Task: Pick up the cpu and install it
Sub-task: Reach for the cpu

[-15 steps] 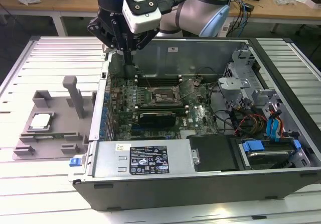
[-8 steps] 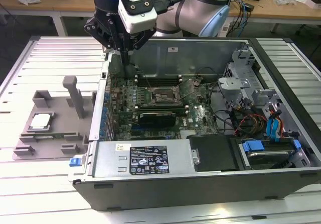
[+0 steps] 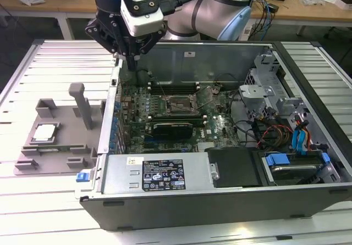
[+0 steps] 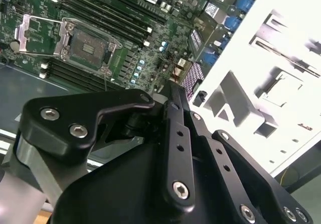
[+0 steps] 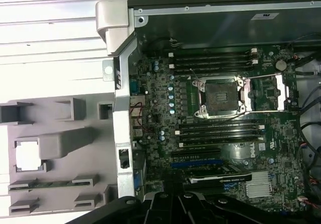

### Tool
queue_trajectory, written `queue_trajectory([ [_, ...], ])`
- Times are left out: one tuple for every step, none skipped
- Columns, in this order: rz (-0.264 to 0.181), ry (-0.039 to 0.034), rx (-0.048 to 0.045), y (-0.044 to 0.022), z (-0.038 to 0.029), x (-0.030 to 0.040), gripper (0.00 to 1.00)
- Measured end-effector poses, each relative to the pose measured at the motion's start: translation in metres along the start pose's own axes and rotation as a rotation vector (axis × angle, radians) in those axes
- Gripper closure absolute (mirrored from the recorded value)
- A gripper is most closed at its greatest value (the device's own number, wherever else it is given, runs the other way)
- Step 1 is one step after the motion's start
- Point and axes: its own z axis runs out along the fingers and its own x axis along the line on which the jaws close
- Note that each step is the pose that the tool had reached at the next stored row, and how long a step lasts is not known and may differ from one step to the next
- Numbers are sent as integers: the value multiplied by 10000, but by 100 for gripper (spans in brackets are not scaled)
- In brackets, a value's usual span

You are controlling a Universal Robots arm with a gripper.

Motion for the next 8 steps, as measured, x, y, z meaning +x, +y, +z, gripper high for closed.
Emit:
queue_trajectory([
  [1,0,-1,-1,0,16,89],
  [1,0,0,-1,0,21,89],
  [1,0,1,-2,-1,26,89],
  [0,0,0,-3,-1,38,89],
  [0,0,0,-4,-1,50,89],
  [1,-1,0,-4,-1,60,89],
  [0,-1,0,-5,-2,64,89],
  [0,0,0,-5,-2,67,89],
])
